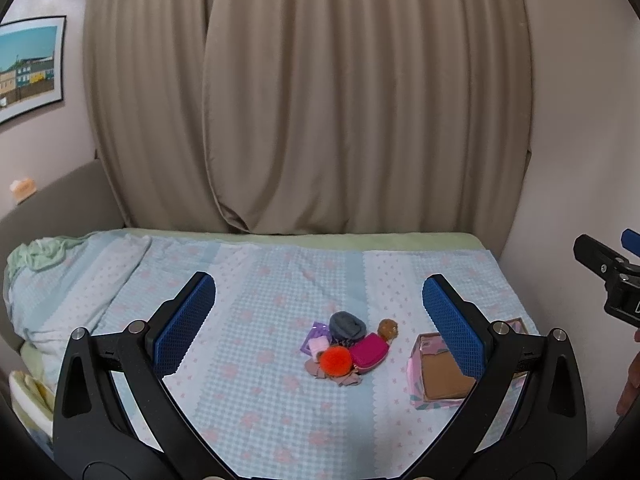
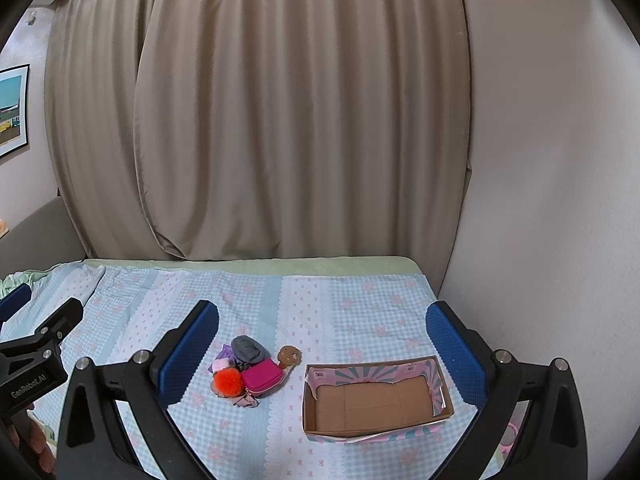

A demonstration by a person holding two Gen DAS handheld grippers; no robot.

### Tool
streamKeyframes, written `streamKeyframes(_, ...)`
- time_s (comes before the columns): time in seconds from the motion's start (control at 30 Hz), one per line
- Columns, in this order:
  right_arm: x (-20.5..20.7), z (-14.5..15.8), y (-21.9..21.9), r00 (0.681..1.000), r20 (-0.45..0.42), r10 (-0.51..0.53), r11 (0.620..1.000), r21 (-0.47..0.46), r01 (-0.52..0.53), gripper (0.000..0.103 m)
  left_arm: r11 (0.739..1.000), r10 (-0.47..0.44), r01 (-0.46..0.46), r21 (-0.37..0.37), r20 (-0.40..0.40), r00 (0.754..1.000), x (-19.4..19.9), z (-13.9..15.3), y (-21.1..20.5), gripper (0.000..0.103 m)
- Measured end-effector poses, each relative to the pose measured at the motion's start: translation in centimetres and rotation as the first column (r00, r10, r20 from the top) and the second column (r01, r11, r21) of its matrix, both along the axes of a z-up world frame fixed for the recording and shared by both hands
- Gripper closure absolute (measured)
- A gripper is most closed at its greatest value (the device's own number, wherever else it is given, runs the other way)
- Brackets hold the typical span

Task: Organize soft objects

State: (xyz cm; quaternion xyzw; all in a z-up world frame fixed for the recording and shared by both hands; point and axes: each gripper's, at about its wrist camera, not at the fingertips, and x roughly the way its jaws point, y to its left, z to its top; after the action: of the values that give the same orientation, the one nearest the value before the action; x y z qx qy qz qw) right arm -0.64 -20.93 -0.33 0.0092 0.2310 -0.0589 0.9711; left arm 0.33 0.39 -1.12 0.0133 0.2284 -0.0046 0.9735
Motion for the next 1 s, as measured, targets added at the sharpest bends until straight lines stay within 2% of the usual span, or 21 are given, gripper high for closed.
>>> streamKeyframes(1.0, 0.2, -0.5, 0.0, 1.000, 0.004, 0.021, 1.000, -0.007, -0.021, 0.000, 1.000, -0.013, 0.013, 0.000, -0.007, 1.000, -0.4, 0.3, -0.7, 0.000)
